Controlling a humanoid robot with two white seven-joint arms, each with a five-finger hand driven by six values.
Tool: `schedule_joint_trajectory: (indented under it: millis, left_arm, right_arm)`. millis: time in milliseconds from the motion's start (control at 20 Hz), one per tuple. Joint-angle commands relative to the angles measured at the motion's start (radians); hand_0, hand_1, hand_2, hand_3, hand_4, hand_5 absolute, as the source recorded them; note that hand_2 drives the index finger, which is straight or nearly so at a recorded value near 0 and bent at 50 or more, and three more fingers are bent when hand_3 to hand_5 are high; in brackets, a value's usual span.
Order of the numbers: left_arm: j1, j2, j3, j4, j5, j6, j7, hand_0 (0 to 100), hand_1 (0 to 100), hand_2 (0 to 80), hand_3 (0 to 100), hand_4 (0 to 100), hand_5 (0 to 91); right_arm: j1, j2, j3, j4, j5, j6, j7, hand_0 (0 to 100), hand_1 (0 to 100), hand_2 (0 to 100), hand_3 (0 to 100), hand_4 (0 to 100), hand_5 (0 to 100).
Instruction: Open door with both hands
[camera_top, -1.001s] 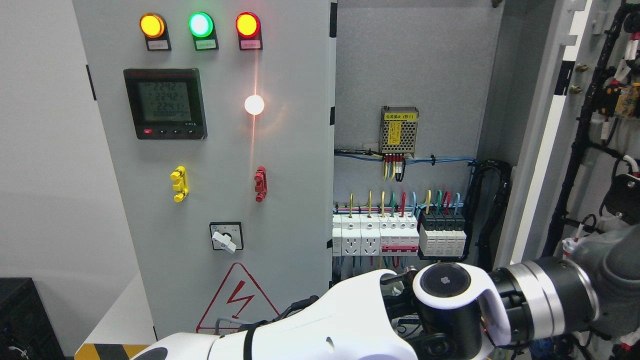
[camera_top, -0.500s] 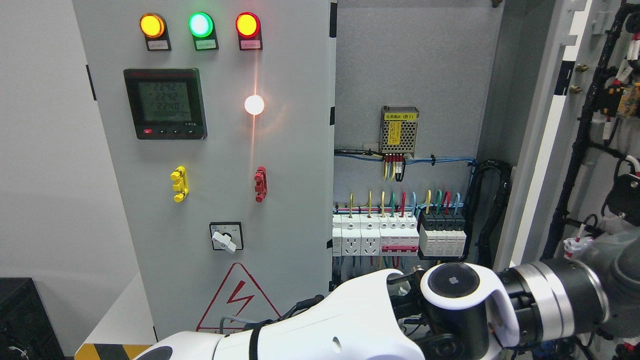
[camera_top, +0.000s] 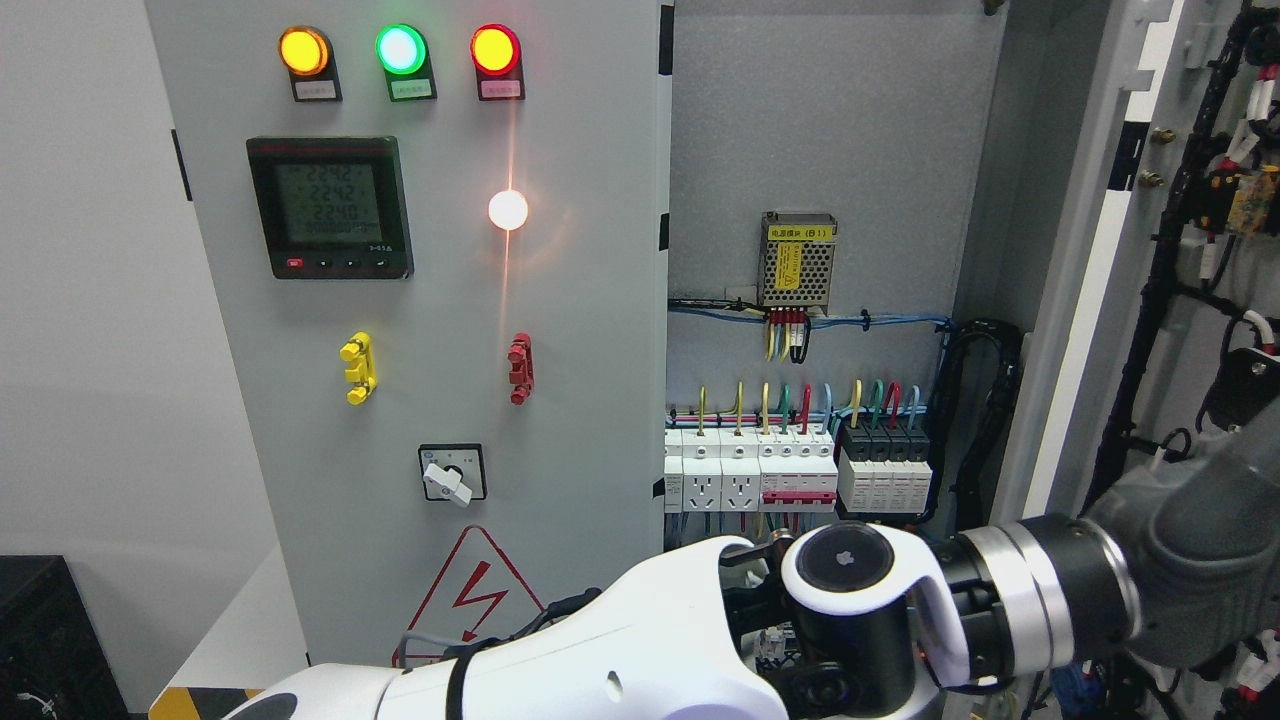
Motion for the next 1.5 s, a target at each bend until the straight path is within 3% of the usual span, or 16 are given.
schedule_joint_trajectory:
  millis: [0, 551, 851, 1201, 1451]
  left_arm:
    - [0.05, 0.196, 0.006, -0.162, 0.002, -0.005, 0.004, 0, 0, 0.0, 0, 0, 0.0]
    - [0.24, 0.567, 0.014, -0.383, 0.002, -0.011, 0.004, 0, 0, 0.0, 0, 0, 0.0]
    - [0.415, 0.707, 0.014, -0.397, -0.003, -0.011, 0.002, 0, 0, 0.0, 0, 0, 0.0]
    - [0.763, 0.831, 0.031, -0.383, -0.152, -0.017, -0.001, 0, 0, 0.0, 0, 0, 0.0]
    - [1.08, 0.841, 0.17, -0.332, -0.26, -0.017, -0.001, 0, 0, 0.0, 0, 0, 0.0]
  right_arm:
    - [0.0, 0.0, 0.0, 0.0, 0.0, 0.0, 0.001, 0, 0, 0, 0, 0, 0]
    - [0.0, 0.0, 0.0, 0.0, 0.0, 0.0, 0.001, 0, 0, 0, 0, 0, 0]
    - [0.0, 0.0, 0.0, 0.0, 0.0, 0.0, 0.001, 0, 0, 0, 0, 0, 0]
    - [0.0, 0.0, 0.0, 0.0, 0.0, 0.0, 0.001, 0, 0, 0, 0, 0, 0]
    - [0.0, 0.0, 0.0, 0.0, 0.0, 0.0, 0.001, 0, 0, 0, 0, 0, 0]
